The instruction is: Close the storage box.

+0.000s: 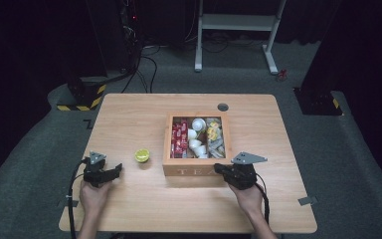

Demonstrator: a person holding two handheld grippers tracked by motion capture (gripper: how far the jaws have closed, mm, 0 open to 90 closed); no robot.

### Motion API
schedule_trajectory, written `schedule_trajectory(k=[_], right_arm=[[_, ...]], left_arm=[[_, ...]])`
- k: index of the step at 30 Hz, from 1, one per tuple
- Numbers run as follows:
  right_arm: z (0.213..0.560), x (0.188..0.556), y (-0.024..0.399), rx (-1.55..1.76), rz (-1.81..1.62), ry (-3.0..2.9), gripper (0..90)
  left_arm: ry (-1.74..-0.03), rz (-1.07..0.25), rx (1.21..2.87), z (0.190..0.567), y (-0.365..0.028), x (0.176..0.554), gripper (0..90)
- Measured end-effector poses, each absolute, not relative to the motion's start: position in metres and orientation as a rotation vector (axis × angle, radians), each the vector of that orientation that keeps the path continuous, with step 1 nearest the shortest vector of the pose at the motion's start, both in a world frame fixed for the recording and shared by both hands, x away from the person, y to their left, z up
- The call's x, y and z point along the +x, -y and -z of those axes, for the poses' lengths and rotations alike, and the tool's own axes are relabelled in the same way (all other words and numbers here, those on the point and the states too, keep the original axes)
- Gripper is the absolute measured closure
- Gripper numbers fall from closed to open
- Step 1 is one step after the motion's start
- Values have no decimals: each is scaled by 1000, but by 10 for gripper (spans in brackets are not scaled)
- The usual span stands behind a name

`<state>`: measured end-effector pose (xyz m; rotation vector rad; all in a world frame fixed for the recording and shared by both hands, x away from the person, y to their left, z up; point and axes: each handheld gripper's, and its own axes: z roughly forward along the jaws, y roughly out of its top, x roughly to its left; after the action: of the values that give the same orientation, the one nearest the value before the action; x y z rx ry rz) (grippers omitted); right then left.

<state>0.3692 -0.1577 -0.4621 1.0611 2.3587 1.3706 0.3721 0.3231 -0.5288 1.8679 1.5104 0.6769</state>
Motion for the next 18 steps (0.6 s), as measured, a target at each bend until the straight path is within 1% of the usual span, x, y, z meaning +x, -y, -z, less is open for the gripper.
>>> schedule_trajectory(k=[4, 5, 7, 10, 18], right_arm=[[458, 369, 160, 1055, -1380, -2344, 834], [454, 370, 159, 1050, -1378, -2356, 795], [452, 370, 157, 1027, -1377, -2358, 756], [447, 370, 155, 1007, -1375, -2344, 729], [440, 372, 158, 1008, -1379, -2305, 710]], left_arm=[[-1510, -677, 1868, 529, -323, 372, 269], [-1510, -677, 1868, 529, -323, 372, 269], [-1510, -678, 1868, 529, -323, 372, 270], [-1510, -677, 1868, 529, -323, 372, 270], [-1510, -677, 1868, 529, -323, 372, 270]])
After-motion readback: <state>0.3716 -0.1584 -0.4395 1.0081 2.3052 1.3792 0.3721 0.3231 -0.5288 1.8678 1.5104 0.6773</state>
